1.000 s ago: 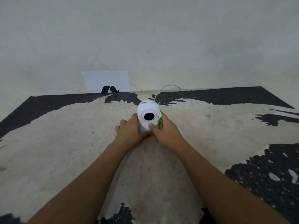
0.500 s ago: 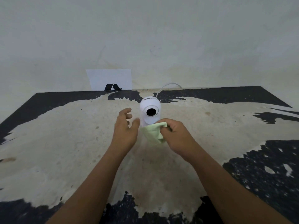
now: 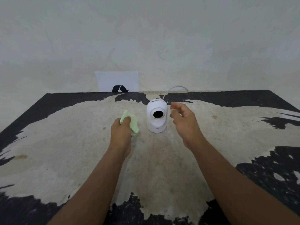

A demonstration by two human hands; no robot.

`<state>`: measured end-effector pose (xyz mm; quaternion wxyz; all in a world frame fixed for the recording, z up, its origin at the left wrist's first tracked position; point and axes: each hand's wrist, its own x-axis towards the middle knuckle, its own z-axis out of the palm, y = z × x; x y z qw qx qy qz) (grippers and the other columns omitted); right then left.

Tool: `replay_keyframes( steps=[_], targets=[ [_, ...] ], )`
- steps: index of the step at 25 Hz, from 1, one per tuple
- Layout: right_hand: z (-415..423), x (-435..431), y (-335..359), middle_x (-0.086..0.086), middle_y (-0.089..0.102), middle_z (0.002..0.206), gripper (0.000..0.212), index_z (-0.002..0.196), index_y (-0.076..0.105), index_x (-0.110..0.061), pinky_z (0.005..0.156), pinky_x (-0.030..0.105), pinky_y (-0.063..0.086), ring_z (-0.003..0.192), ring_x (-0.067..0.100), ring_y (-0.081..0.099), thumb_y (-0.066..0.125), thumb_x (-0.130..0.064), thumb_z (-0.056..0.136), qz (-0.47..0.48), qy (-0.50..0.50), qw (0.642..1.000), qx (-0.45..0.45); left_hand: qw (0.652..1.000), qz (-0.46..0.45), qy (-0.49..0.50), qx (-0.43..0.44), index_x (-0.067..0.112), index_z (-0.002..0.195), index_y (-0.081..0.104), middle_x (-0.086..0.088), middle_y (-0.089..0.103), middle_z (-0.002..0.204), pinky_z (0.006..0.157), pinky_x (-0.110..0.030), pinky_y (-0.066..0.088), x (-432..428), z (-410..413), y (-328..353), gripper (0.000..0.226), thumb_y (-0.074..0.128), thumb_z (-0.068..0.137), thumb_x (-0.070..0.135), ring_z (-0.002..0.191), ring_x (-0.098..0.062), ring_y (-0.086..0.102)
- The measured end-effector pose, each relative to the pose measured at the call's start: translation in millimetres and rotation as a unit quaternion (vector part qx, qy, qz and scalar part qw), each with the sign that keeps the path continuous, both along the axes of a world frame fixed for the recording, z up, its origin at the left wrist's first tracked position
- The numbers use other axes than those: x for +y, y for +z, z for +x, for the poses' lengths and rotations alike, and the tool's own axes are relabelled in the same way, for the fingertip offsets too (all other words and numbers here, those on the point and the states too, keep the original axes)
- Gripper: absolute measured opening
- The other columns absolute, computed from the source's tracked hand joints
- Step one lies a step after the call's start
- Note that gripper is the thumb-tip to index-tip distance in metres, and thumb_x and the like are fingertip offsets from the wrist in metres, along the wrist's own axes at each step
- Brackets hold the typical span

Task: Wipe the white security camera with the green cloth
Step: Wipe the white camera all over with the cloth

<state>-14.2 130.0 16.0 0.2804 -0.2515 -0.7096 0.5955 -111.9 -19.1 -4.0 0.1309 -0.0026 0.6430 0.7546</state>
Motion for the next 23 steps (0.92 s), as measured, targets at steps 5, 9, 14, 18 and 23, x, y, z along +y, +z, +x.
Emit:
replay_keyframes(
  steps=[5,9,14,18,23],
  targets=[
    [-21,0,0,-0.016,0.059,0.120,0.036,0.133,0.051,-0.028,0.091,0.025,0.045,0.108,0.003,0.057,0.049,-0.029,0.097,-0.060,0.069,0.996,0.009,0.994,-0.072,-0.079,-0.015,0.013,0.113,0.041,-0.010,0.055,0.098,0.067,-0.037,0.047,38,13,2,0.022,0.041,0.092,0.019,0.084,-0.024,0.055],
    [-27,1,-9,-0.003,0.059,0.132,0.038,0.133,0.051,-0.027,0.101,0.037,0.048,0.117,0.014,0.057,0.053,-0.029,0.095,-0.062,0.050,0.997,0.011,0.983,-0.105,-0.125,0.088,0.019,0.126,0.051,-0.006,0.063,0.117,0.085,-0.045,0.053,48,20,-4,0.037,0.043,0.090,0.017,0.100,-0.021,0.060],
    [-28,3,-13,-0.003,0.060,0.130,0.036,0.130,0.052,-0.031,0.101,0.040,0.048,0.116,0.014,0.058,0.053,-0.033,0.094,-0.058,0.044,0.997,0.015,0.966,-0.097,-0.150,0.186,0.026,0.130,0.050,0.002,0.062,0.120,0.091,-0.033,0.051,49,19,13,0.047,0.036,0.089,0.009,0.108,-0.015,0.059],
    [-31,-1,-15,-0.003,0.059,0.130,0.037,0.131,0.052,-0.033,0.099,0.042,0.050,0.115,0.014,0.058,0.053,-0.035,0.094,-0.059,0.023,0.998,0.011,0.956,-0.135,-0.155,0.207,0.028,0.140,0.040,-0.003,0.056,0.133,0.098,-0.042,0.048,53,10,11,0.054,0.034,0.087,0.019,0.116,-0.020,0.056],
    [-33,-1,-15,-0.002,0.059,0.131,0.036,0.128,0.053,-0.032,0.099,0.048,0.049,0.117,0.017,0.057,0.055,-0.036,0.093,-0.054,0.008,0.998,0.006,0.953,-0.148,-0.193,0.181,0.024,0.134,0.045,-0.001,0.058,0.129,0.099,-0.041,0.047,50,18,-3,0.048,0.038,0.089,0.007,0.114,-0.018,0.055]
  ],
)
